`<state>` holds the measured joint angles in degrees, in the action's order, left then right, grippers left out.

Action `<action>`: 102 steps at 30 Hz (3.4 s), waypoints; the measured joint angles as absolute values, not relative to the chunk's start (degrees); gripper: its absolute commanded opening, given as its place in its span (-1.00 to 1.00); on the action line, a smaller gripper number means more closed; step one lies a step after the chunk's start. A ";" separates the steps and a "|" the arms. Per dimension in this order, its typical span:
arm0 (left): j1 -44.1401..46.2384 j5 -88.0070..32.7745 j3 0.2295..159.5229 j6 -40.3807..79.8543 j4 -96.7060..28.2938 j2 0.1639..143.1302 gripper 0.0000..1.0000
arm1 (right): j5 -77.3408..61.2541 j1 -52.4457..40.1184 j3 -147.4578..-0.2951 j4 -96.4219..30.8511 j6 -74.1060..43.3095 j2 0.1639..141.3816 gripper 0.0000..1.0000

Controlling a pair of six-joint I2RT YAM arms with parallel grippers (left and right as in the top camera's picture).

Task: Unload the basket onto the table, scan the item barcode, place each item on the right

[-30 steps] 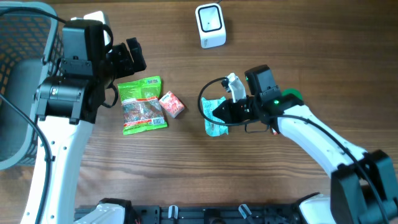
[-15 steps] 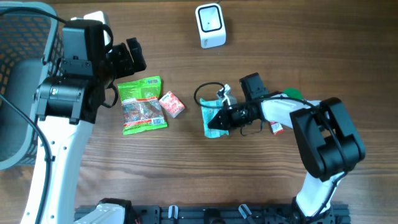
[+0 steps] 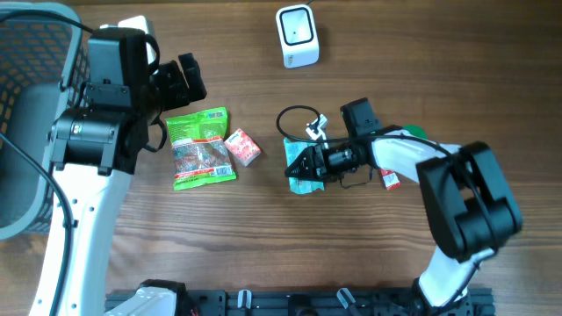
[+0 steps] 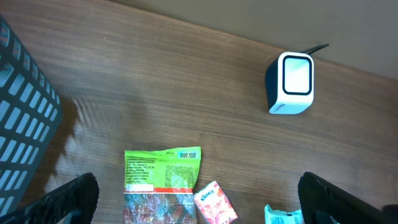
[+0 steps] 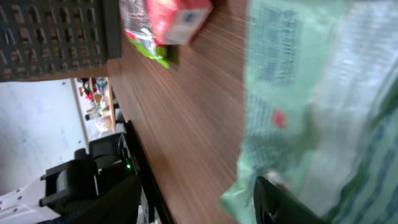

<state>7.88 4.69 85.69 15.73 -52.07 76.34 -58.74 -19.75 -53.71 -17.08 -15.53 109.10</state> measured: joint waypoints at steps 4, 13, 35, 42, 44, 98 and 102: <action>7.88 4.69 85.69 15.73 -52.07 76.34 1.00 | -58.19 -19.77 -53.74 -19.55 -15.77 102.28 -0.92; 7.88 4.69 85.69 15.73 -52.05 76.34 1.00 | -51.05 -21.98 -47.00 -8.84 -23.64 101.69 -0.91; 7.88 4.69 85.69 15.73 -52.05 76.34 1.00 | -53.56 -21.98 -39.62 2.31 -39.94 103.11 -0.91; 7.88 4.69 85.69 15.73 -52.05 76.34 1.00 | -49.95 -22.06 -39.55 2.81 -40.36 97.06 -0.91; 7.88 4.69 85.69 15.73 -52.05 76.34 1.00 | -46.70 -22.55 -39.55 2.85 -40.49 97.06 -0.91; 7.88 4.69 85.69 15.73 -52.07 76.34 1.00 | -48.10 -30.37 -40.42 12.43 -44.18 91.83 -0.80; 7.88 4.69 85.69 15.73 -52.07 76.34 1.00 | -45.21 -28.47 -41.71 7.11 -38.81 84.58 -0.80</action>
